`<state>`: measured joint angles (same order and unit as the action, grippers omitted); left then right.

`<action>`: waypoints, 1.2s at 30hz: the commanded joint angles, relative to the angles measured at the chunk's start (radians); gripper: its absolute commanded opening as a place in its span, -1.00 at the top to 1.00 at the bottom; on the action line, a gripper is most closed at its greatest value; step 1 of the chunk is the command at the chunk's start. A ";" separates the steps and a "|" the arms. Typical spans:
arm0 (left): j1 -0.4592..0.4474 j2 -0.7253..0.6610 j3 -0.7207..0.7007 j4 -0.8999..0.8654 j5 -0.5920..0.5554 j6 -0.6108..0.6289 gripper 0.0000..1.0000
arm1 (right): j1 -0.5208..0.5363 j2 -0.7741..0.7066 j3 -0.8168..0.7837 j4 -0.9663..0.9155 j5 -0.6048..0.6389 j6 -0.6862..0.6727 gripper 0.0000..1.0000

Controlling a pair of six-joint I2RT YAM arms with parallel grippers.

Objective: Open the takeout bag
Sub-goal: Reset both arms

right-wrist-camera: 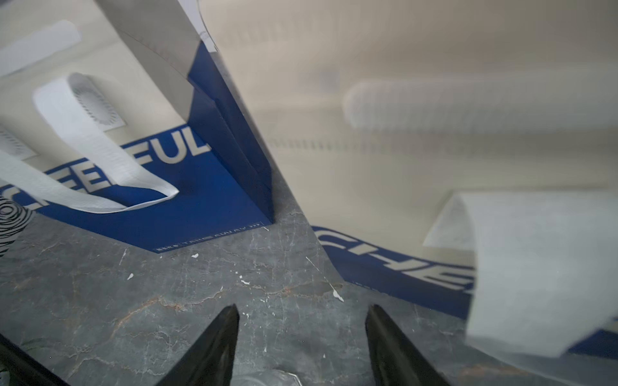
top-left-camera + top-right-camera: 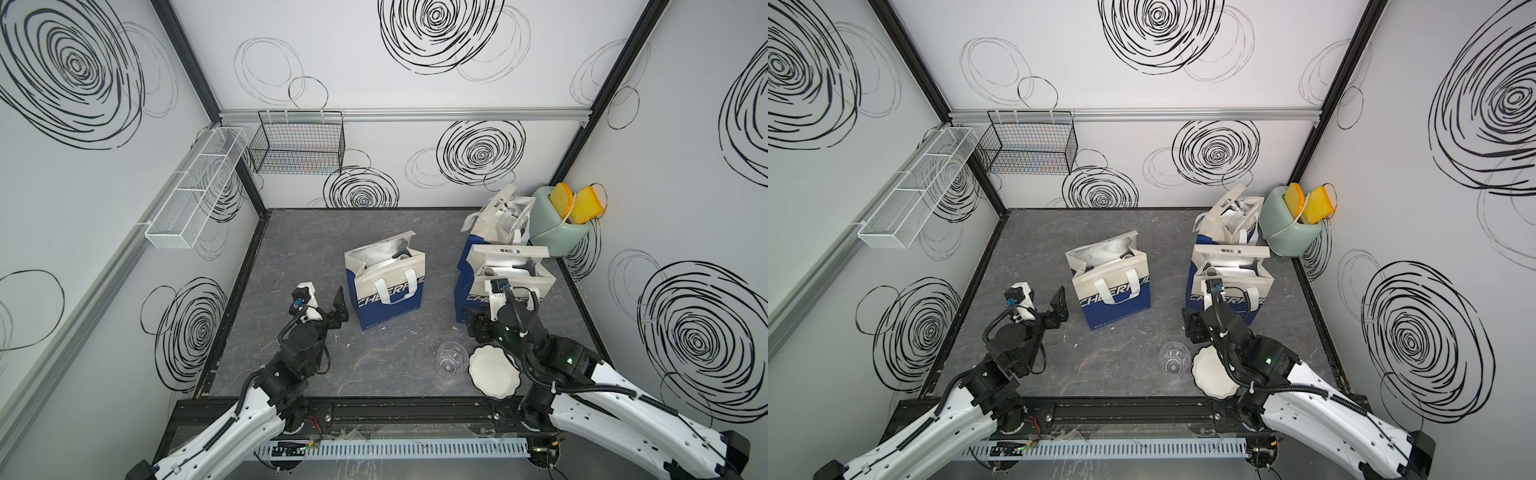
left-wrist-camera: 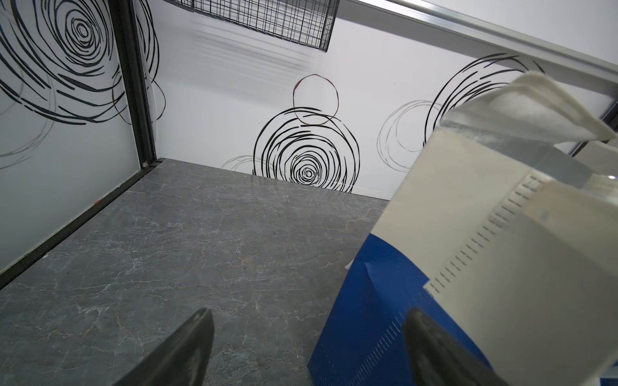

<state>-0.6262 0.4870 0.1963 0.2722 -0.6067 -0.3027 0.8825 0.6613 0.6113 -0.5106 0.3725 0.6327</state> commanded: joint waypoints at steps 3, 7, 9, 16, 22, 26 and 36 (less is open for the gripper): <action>0.011 -0.010 -0.023 0.066 0.003 0.005 -0.88 | -0.009 -0.002 -0.101 0.012 0.097 0.141 -0.16; 0.011 -0.007 -0.024 0.066 0.014 0.006 -0.88 | -0.033 0.001 -0.177 0.097 0.129 0.142 0.04; 0.013 -0.005 -0.026 0.070 0.016 0.006 -0.88 | -0.055 0.010 -0.209 0.158 0.112 0.116 0.05; 0.017 -0.008 -0.034 0.071 0.018 0.008 -0.88 | -0.138 0.084 -0.294 0.389 0.097 0.002 0.02; 0.024 0.004 -0.043 0.086 0.025 0.014 -0.88 | -0.246 0.144 -0.312 0.533 0.024 -0.135 0.01; 0.029 0.009 -0.048 0.092 0.028 0.015 -0.88 | -0.289 0.174 -0.321 0.597 -0.035 -0.189 0.01; 0.058 0.031 -0.059 0.113 0.056 0.014 -0.88 | -0.396 0.273 -0.339 0.731 -0.078 -0.253 0.03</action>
<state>-0.5797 0.5095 0.1490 0.3241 -0.5602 -0.2993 0.5137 0.9035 0.2672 0.1478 0.2981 0.4133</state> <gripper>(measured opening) 0.941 0.487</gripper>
